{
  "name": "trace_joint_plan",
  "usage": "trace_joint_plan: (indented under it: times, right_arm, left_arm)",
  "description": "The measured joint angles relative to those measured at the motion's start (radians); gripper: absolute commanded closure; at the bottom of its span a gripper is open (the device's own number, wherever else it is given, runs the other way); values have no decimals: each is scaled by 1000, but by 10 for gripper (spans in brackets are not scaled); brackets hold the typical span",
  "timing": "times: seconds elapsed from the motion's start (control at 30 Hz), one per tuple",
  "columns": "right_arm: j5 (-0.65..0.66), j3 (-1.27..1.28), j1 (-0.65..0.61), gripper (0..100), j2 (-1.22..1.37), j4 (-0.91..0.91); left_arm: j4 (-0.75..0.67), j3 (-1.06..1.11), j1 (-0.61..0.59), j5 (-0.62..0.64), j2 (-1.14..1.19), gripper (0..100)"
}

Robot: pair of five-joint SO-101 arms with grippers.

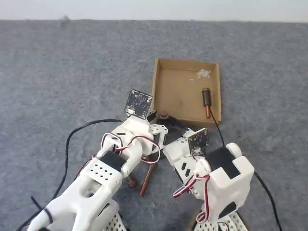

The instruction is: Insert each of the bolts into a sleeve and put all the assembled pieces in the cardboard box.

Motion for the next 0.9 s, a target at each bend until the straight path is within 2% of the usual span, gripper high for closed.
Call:
trace_joint_plan:
  times: [0.1,0.37,0.6,0.9]
  right_arm:
    - [0,0,0,993,0,0]
    - [0,0,0,993,0,0]
    - [0,0,0,993,0,0]
    - [0,0,25,993,0,0]
  left_arm:
    - [0,0,-5,14,0,691]
    - [0,-41,-126,31,0,994]
    - [32,-43,-95,31,0,985]
    - [110,-75,-121,21,0,985]
